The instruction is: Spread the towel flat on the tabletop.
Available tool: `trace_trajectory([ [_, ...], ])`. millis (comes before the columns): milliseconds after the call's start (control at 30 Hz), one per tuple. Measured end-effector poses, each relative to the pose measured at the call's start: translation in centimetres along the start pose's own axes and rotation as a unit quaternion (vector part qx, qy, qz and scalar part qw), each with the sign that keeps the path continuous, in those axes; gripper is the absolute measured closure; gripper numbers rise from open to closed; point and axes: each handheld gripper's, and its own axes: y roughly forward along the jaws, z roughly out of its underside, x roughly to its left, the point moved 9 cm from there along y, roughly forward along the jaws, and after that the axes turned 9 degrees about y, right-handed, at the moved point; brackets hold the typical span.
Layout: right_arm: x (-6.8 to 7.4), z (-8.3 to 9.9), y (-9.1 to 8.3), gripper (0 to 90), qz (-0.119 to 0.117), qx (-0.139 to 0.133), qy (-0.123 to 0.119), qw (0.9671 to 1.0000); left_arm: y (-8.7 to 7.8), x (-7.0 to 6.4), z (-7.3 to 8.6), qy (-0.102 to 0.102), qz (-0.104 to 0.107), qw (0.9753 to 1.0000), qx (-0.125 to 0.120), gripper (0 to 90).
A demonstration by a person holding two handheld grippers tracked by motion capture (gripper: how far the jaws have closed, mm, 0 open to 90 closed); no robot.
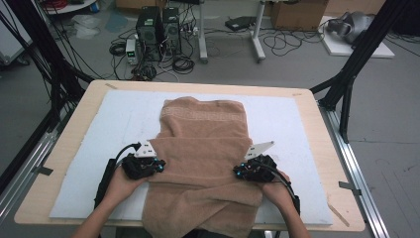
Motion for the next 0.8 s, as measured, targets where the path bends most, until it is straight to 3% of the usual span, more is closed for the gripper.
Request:
trace_trajectory([
  [100, -0.5, -1.4, -0.3, 85.9, 0.016, -0.018, 0.001, 0.9997, -0.4, 1.8, -1.1, -0.023, -0.03, 0.9989, -0.027, 86.4],
  [300, -2.9, -5.4, -1.6, 85.6, 0.052, -0.07, 0.014, 0.9961, -0.4, 5.6, -4.2, -0.045, -0.098, 0.9927, -0.054, 86.4],
  [333, -3.5, -6.0, -1.7, 85.1, 0.061, -0.078, 0.016, 0.9949, -0.3, 6.2, -4.6, -0.054, -0.107, 0.9911, -0.059, 86.3],
  [433, -5.1, -6.8, -1.8, 76.4, 0.076, -0.084, 0.036, 0.9929, 0.0, 6.8, -5.0, -0.065, -0.11, 0.99, -0.06, 81.1],
  [500, -5.3, -6.8, -2.2, 74.4, 0.066, -0.092, 0.047, 0.9924, -0.3, 6.3, -5.0, -0.063, -0.095, 0.9914, -0.063, 72.1],
  [600, -4.2, -6.2, -3.0, 69.2, 0.051, -0.093, 0.034, 0.9938, -0.9, 4.9, -4.7, -0.038, -0.079, 0.9943, -0.062, 67.7],
  [700, -2.5, -5.2, -3.6, 65.6, 0.032, -0.092, 0.017, 0.9951, -1.9, 2.1, -4.1, -0.013, -0.052, 0.9962, -0.069, 63.3],
  [800, -0.4, -3.3, -3.7, 60.9, 0.011, -0.083, 0.005, 0.9965, -2.4, -0.5, -2.7, 0.017, -0.034, 0.9974, -0.061, 60.0],
])
